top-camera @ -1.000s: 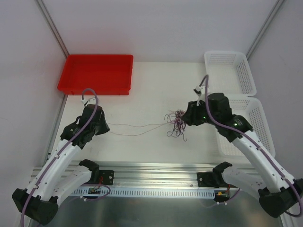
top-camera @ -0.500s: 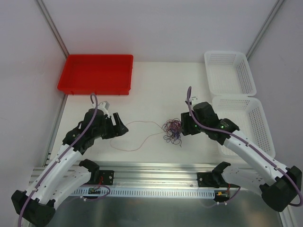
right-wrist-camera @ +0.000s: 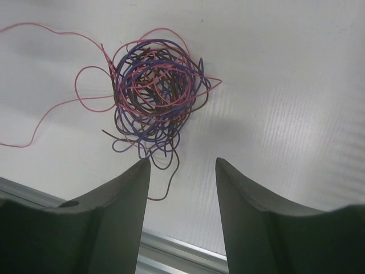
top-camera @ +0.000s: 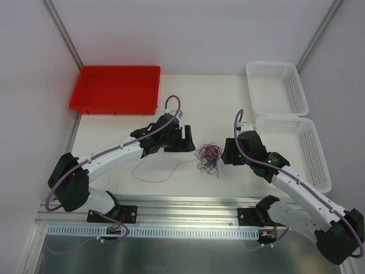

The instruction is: Untangle the cables

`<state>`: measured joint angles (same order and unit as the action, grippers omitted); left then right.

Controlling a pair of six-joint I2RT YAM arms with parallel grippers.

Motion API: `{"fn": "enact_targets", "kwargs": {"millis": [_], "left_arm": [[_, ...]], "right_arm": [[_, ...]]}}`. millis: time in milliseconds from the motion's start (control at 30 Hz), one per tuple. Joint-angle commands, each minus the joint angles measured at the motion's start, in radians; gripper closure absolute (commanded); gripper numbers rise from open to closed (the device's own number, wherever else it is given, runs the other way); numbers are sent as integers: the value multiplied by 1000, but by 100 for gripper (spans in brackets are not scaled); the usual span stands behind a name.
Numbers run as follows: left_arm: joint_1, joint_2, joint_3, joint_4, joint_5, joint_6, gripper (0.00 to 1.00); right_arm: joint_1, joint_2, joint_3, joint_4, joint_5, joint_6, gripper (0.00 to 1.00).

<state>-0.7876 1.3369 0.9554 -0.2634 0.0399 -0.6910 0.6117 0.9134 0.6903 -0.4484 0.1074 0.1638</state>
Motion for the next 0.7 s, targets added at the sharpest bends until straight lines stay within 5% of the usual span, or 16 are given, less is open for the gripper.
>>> {"fn": "enact_targets", "kwargs": {"millis": [0,300,667], "left_arm": [[-24,117,114,92,-14,13,27],[-84,225,151,101,-158,-307,35],[-121,335,198,102,-212,-458,51]], "right_arm": [[-6,-31,-28,97,-29,60,47],[-6,-51,-104,200,-11,138,47],[-6,-16,-115,260,-23,149,47]]}}
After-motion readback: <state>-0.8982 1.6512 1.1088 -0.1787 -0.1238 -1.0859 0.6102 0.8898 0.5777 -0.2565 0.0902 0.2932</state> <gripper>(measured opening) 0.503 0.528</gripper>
